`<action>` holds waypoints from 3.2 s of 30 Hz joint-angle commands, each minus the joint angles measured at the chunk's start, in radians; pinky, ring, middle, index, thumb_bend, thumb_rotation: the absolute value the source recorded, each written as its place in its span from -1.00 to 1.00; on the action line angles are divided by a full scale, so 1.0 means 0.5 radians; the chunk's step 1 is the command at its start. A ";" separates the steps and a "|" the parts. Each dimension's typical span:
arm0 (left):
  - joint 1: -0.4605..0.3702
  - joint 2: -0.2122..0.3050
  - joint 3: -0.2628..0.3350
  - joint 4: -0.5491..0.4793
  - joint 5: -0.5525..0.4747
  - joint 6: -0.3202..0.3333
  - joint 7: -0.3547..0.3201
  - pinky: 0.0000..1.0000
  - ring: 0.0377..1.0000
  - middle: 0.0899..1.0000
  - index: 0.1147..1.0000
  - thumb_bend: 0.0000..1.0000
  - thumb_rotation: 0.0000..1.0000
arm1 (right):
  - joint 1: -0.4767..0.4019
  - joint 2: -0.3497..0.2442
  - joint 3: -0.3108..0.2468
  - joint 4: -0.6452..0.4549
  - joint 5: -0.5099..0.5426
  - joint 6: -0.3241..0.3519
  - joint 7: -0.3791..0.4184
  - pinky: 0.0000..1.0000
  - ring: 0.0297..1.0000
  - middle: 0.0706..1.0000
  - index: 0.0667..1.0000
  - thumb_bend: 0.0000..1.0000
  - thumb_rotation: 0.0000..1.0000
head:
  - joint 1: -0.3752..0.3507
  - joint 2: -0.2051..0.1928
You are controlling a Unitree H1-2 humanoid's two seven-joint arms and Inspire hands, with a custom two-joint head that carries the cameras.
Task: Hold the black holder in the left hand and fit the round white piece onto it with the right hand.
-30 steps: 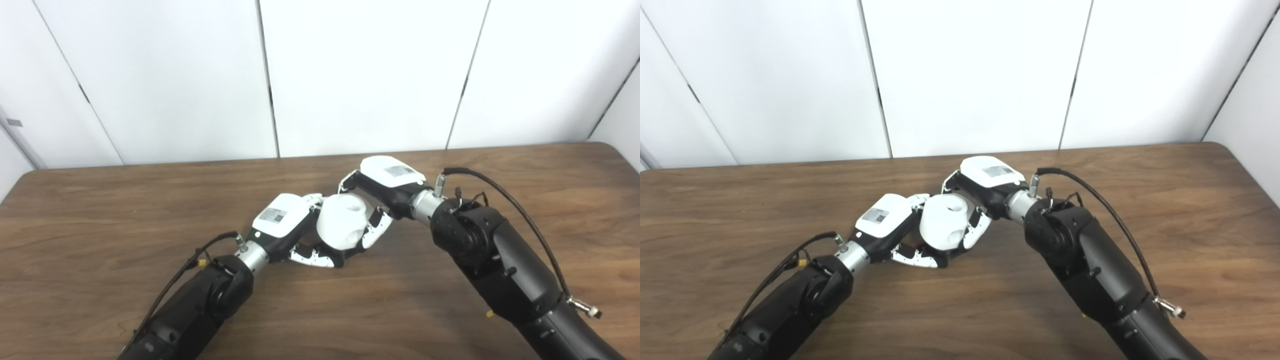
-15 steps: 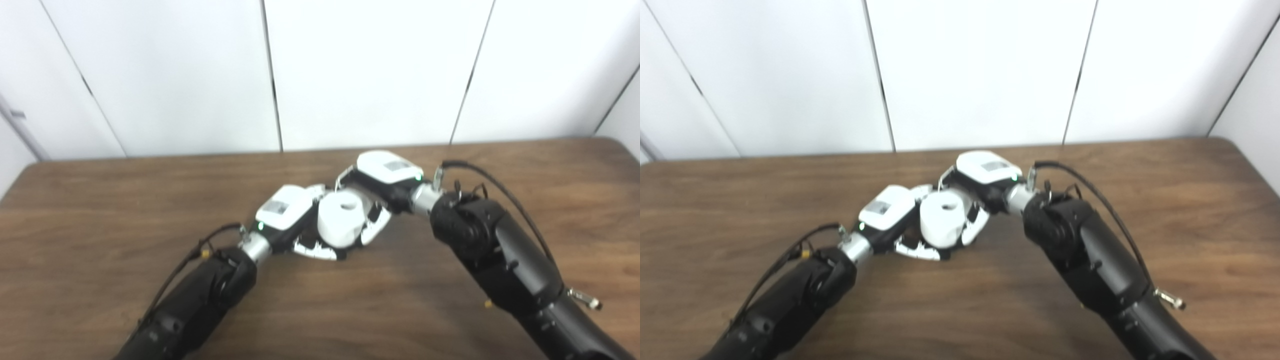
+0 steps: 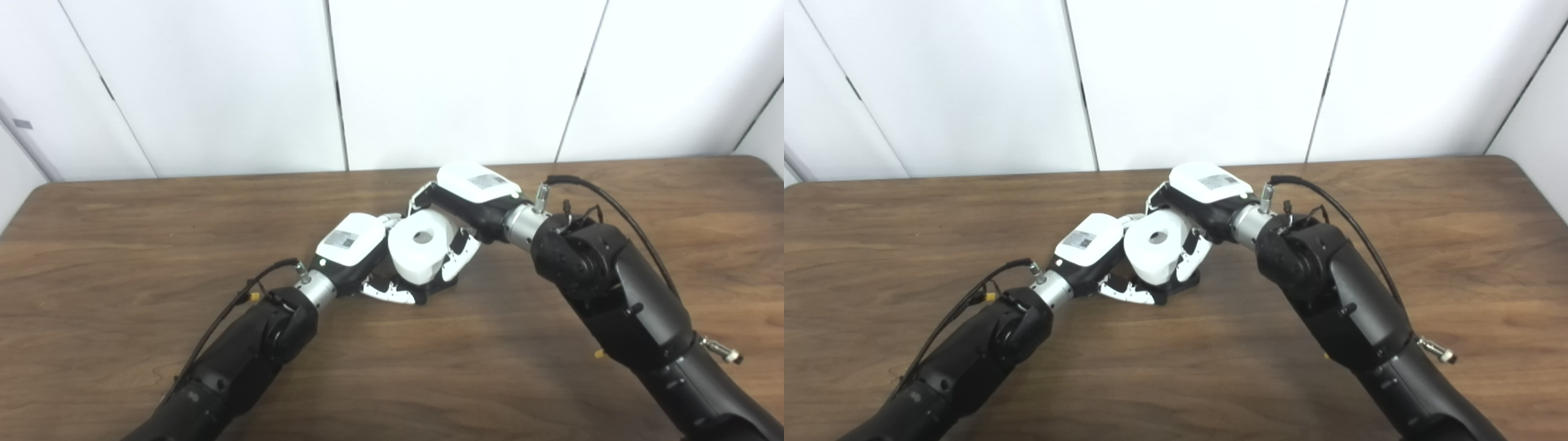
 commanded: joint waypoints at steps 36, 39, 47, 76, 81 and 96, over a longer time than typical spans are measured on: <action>0.122 0.069 -0.061 0.075 0.052 0.089 -0.240 0.37 0.75 0.66 -0.18 0.05 -0.84 | -0.083 0.013 -0.088 0.045 0.005 -0.014 -0.099 0.49 0.55 0.45 -0.11 0.03 -0.72 | -0.005 0.034; 0.123 0.072 -0.059 0.075 0.047 0.084 -0.237 0.35 0.74 0.66 -0.18 0.05 -0.84 | -0.077 0.019 -0.095 0.051 0.014 -0.003 -0.097 0.51 0.55 0.45 -0.11 0.04 -0.72 | -0.007 0.037; 0.121 0.070 -0.059 0.076 0.051 0.091 -0.237 0.34 0.73 0.66 -0.18 0.05 -0.84 | -0.062 -0.001 -0.084 0.091 0.018 -0.042 -0.111 0.51 0.55 0.45 -0.11 0.04 -0.72 | -0.003 0.041; 0.109 0.028 -0.053 0.065 0.029 0.149 -0.287 0.42 0.76 0.67 -0.18 0.05 -0.85 | -0.051 0.007 0.039 0.148 0.014 -0.088 -0.135 0.57 0.53 0.43 -0.11 0.04 -0.72 | 0.017 0.060; 0.103 0.021 -0.059 0.076 0.042 0.153 -0.277 0.42 0.76 0.66 -0.18 0.05 -0.85 | -0.056 0.013 0.059 0.151 0.004 -0.098 -0.131 0.48 0.51 0.43 -0.11 0.04 -0.72 | 0.021 0.059; 0.112 0.025 -0.048 0.048 0.027 0.156 -0.294 0.40 0.76 0.66 -0.18 0.05 -0.85 | -0.057 0.040 0.135 0.114 -0.033 -0.093 -0.093 0.49 0.50 0.42 -0.11 0.03 -0.71 | 0.022 0.070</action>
